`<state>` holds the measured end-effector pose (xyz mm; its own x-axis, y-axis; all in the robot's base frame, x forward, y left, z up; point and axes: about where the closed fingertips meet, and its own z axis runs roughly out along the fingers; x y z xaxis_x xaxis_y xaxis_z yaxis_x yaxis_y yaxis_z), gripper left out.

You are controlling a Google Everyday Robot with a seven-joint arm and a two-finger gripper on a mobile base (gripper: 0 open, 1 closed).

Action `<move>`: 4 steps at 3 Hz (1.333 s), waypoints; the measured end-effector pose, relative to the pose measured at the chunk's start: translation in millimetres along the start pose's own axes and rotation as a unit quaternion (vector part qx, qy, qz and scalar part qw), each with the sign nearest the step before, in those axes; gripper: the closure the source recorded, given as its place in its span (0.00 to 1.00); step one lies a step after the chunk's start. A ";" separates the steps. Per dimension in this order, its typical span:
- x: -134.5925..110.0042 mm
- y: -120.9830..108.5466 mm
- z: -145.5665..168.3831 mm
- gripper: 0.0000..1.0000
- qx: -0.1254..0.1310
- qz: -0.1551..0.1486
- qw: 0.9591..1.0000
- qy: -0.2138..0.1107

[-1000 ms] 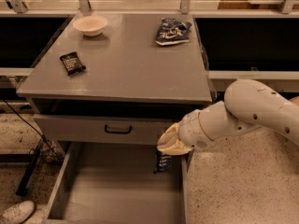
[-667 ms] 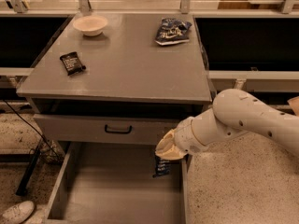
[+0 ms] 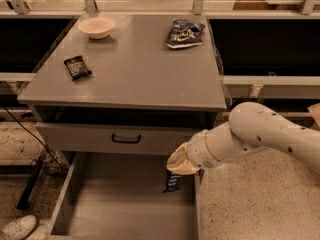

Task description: Place rxbar blueberry into middle drawer

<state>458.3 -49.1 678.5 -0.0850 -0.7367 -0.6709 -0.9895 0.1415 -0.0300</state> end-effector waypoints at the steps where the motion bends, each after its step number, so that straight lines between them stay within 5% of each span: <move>1: 40.8 21.0 52.1 1.00 -0.019 0.042 0.999 -0.022; 3: 52.6 17.1 77.8 1.00 -0.024 0.057 0.998 -0.034; 4: 60.9 12.1 120.0 1.00 -0.043 0.071 0.995 -0.051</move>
Offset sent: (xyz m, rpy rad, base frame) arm -0.0244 0.0084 -0.0948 0.0751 0.1082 -0.0476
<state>455.2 -12.9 548.4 -0.2158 -0.6422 -0.7356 -0.9753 0.1785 0.1302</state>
